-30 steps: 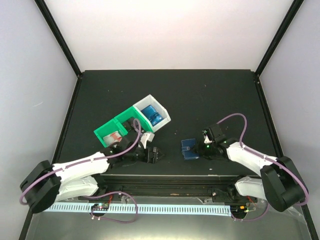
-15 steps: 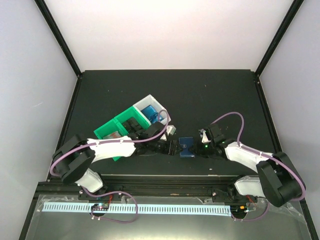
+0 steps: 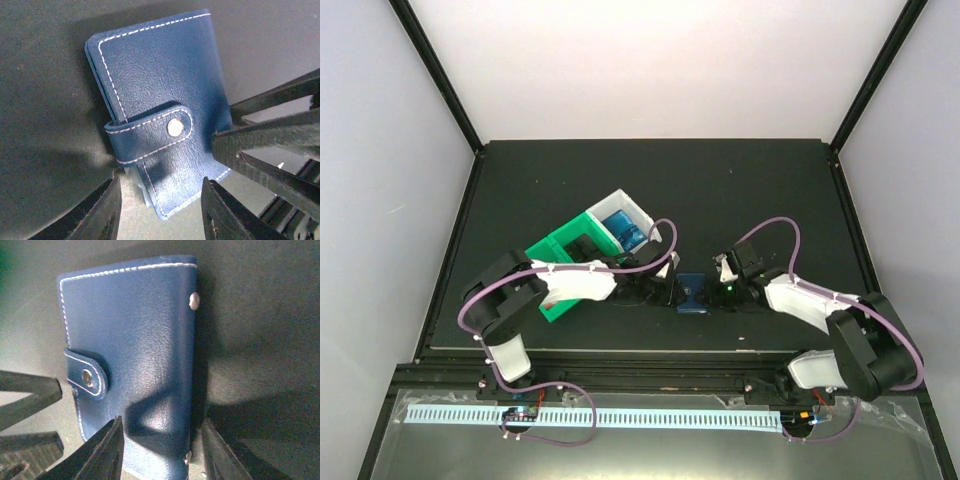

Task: Put the credit cards into the card holder
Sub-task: Open the card holder at the center of the board.

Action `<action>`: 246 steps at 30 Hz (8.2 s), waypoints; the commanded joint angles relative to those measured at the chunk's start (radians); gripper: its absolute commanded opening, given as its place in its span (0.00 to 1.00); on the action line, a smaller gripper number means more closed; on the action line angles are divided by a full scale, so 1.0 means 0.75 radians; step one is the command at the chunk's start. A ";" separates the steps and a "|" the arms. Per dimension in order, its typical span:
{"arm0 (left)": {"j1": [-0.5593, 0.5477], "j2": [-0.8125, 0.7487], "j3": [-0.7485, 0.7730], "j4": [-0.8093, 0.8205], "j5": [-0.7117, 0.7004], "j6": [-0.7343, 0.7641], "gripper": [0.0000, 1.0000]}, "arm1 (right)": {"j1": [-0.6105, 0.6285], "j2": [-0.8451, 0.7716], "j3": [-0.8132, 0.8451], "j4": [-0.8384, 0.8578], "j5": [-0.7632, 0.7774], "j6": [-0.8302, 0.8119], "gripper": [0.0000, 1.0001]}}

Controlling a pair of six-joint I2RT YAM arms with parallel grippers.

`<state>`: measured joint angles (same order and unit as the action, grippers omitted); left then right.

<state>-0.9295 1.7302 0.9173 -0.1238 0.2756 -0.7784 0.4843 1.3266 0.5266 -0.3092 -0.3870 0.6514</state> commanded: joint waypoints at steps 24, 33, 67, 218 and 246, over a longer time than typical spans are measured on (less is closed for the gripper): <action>0.006 0.138 0.057 -0.157 -0.076 -0.025 0.13 | 0.009 0.025 -0.043 0.307 -0.545 0.105 0.49; 0.012 0.120 -0.010 -0.087 -0.040 -0.049 0.11 | 0.009 -0.083 -0.085 0.315 -0.281 0.185 0.56; 0.037 -0.244 0.010 -0.178 -0.281 -0.014 0.64 | 0.233 -0.194 0.167 0.056 0.031 0.038 0.01; 0.082 -0.360 -0.209 -0.039 0.031 0.090 0.02 | 0.346 0.231 0.392 -0.298 0.478 -0.266 0.21; 0.081 -0.721 -0.370 -0.062 -0.225 0.011 0.51 | 0.425 0.462 0.600 -0.534 0.676 -0.293 0.58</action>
<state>-0.8715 1.2480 0.6746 -0.1898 0.1242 -0.7631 0.7937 1.6627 0.9539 -0.6685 0.0589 0.4183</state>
